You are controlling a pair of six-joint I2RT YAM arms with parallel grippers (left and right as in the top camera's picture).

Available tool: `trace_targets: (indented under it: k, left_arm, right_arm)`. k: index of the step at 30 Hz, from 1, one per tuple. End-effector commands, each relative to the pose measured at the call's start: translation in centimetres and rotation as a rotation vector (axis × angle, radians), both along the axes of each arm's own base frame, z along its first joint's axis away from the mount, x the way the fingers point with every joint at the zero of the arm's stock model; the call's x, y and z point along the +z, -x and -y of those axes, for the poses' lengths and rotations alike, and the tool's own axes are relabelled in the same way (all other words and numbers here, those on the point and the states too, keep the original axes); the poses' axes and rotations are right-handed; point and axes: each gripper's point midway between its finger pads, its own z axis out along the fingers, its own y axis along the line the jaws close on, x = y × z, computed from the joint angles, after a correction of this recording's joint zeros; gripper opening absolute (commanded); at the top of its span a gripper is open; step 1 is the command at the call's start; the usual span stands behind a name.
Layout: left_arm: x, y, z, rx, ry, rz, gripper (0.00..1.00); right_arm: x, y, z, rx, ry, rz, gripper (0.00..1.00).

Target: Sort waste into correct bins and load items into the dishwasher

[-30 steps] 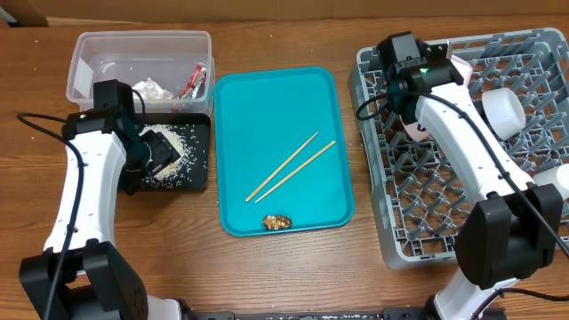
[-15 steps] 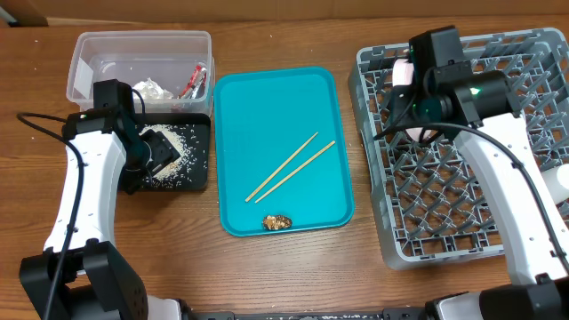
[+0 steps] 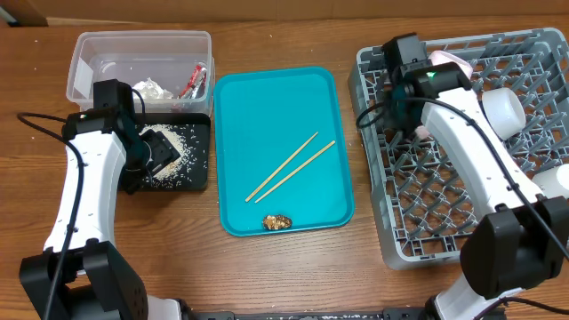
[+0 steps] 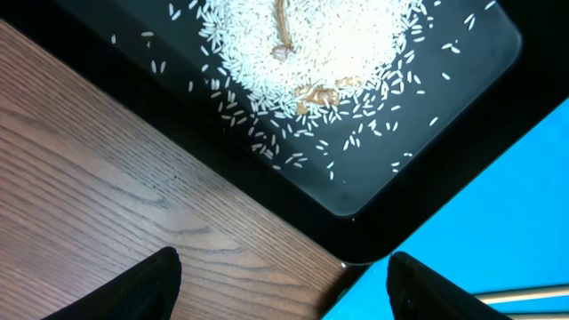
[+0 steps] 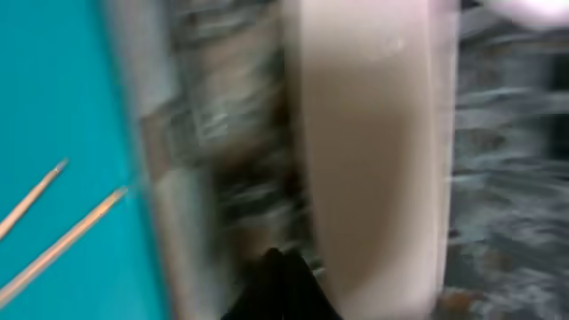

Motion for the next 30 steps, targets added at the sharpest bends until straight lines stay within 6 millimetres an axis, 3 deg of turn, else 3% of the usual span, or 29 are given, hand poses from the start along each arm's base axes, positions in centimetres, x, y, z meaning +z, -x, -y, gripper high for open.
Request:
trace_targets:
  k: [1,4,12,30]
  left_arm:
    - [1.3,-0.3,-0.1,-0.021,-0.007,0.036,0.76]
    - [1.2,-0.2,-0.1,-0.02,-0.006,0.032,0.76]
    - [1.3,-0.3,-0.1,-0.02,-0.006,0.034,0.76]
    - [1.3,-0.3,-0.1,-0.02,-0.007,0.034,0.76]
  right_arm:
    - [6.6,-2.0,7.9,-0.379,0.239,0.293,0.04]
    - [7.3,-2.0,7.8,-0.381,0.187,0.307,0.04]
    - [6.5,-1.0,7.5,-0.365,0.174,0.247,0.04]
    - [6.0,-1.0,6.8,-0.395,0.09,0.239,0.05]
